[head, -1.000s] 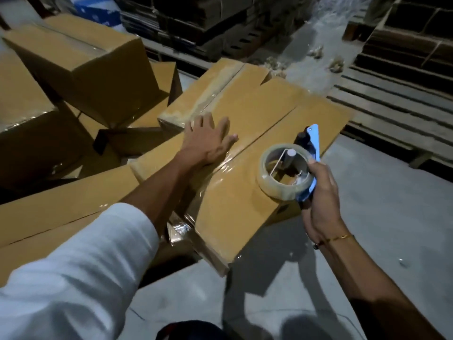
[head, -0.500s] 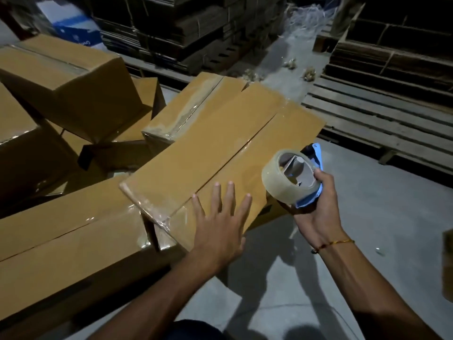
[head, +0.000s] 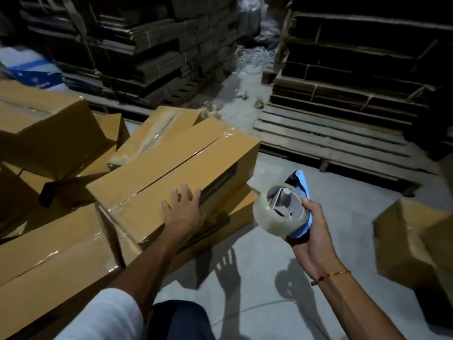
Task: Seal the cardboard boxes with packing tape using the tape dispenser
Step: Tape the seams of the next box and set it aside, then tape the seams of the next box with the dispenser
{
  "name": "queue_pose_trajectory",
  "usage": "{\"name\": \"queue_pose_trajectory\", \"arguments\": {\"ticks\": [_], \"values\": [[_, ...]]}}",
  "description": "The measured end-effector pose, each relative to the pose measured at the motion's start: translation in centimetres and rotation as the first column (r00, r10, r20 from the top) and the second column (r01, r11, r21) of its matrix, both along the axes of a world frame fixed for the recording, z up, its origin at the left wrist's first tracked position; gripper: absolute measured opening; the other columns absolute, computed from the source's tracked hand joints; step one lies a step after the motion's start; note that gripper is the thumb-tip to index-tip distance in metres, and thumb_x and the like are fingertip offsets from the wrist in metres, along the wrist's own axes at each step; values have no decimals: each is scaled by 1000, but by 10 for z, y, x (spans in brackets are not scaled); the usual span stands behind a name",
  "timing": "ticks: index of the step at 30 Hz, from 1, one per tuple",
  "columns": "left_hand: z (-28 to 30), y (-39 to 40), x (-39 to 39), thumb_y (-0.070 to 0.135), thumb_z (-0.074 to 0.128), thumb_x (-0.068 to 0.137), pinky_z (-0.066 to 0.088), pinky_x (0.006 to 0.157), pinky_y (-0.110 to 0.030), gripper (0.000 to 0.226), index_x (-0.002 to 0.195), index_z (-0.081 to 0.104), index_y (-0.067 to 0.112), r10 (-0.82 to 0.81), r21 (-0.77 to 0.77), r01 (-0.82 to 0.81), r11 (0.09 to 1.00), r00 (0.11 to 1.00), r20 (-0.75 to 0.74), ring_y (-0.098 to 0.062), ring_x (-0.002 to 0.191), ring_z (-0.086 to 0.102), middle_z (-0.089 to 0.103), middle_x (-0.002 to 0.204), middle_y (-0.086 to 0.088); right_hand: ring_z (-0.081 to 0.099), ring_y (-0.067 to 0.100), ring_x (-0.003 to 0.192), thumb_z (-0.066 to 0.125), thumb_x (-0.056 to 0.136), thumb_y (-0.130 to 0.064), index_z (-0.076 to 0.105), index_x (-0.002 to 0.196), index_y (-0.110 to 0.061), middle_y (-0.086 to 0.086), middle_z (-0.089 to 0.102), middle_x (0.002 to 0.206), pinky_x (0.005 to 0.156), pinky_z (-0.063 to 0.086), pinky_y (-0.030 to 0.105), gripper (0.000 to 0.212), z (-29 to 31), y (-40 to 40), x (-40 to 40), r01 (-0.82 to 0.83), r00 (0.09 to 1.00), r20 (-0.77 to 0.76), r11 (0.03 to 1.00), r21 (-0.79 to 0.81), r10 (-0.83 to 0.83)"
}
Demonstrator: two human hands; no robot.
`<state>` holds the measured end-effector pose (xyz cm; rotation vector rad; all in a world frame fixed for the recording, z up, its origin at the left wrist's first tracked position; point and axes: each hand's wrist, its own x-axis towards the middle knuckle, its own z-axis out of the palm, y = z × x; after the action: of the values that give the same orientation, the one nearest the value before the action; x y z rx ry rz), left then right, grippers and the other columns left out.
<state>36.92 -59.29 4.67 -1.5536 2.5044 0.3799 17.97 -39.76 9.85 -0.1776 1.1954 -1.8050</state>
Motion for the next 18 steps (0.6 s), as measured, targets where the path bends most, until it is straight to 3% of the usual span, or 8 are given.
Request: {"name": "queue_pose_trajectory", "arguments": {"ticks": [4,9,14,18], "values": [[23,38,-49,53,47,99,16,122,-57,65,155,27,27,-144,38,148,988,984,-110,-33,154,3,6,168,-6,67,22,100,47,96,-30,68,122,-17,10,71,119,87,49,39,36,18,54,-19,74,997,-15,997,-12,-74],[42,97,-109,54,47,99,29,115,-52,56,147,41,26,-298,13,302,953,948,-111,-33,149,18,26,160,-8,57,35,125,52,94,-31,69,124,-17,13,68,125,109,39,50,37,23,135,-55,240,971,7,970,-28,-240],[39,154,-185,54,49,98,33,112,-45,57,145,45,22,-438,39,449,893,886,-153,-32,140,33,42,152,-7,60,29,123,51,94,-31,66,128,-18,8,67,127,102,46,45,39,20,208,-97,403,915,-2,914,-50,-403],[35,212,-260,49,51,99,34,111,-43,54,143,47,19,-494,125,533,837,833,-248,-33,138,36,44,149,-9,63,25,118,54,92,-32,68,126,-21,3,69,126,92,50,39,38,9,252,-135,582,813,11,813,-17,-582]]}}
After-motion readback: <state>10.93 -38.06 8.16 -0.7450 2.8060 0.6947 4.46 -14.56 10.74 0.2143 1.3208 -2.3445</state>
